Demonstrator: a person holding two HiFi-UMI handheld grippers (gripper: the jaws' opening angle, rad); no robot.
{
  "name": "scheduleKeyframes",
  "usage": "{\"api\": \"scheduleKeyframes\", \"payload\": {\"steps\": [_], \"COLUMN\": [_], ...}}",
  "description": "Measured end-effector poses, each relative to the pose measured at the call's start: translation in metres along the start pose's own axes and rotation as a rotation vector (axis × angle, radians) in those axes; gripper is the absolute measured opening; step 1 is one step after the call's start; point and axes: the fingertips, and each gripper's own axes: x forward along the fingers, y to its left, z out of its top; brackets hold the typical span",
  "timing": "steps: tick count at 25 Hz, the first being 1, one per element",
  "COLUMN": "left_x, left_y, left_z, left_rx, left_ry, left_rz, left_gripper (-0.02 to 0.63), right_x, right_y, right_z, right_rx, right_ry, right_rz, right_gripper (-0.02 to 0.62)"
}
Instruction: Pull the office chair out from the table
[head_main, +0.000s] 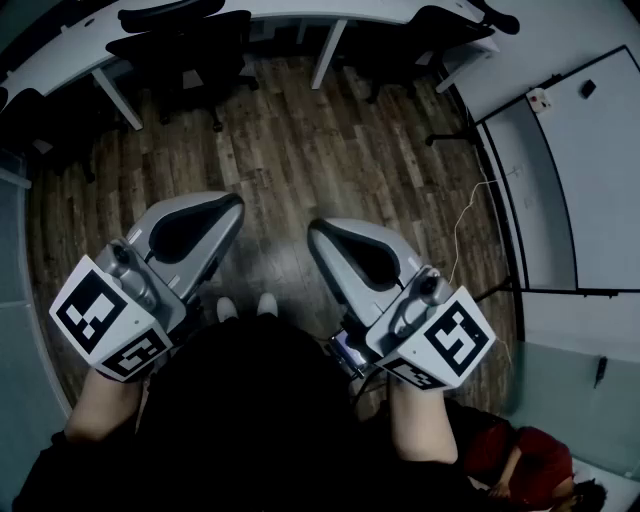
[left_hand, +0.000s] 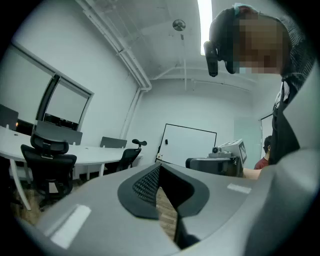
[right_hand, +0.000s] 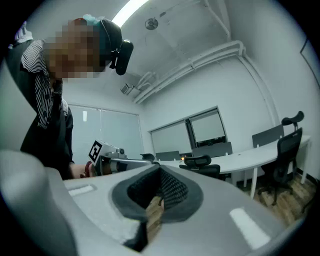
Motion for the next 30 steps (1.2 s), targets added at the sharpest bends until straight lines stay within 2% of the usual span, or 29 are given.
{"api": "scheduleKeyframes", "payload": {"steps": [16, 20, 30], "left_x": [0.002, -0.003, -0.001], "left_y": [-0.004, -0.001, -0.002], "left_z": [0.002, -0.006, 0.014], "left_rx": [0.051, 0.040, 0.011], "left_ry": [0.021, 0.013, -0.030], "left_rz": [0.016, 0.029, 0.053], "left_gripper": [0.002, 0.003, 0.003], "right_x": [-0.011, -0.009, -0.008], "right_y": [-0.003, -0.002, -0.010], "right_z": [0.004, -0.007, 0.015], "right_rx": [0.008, 0.015, -0.009], "right_ry": [-0.024, -0.009, -0.019], "right_rz": [0.000, 0.002, 0.067], "right_gripper": [0.000, 0.000, 0.000]}}
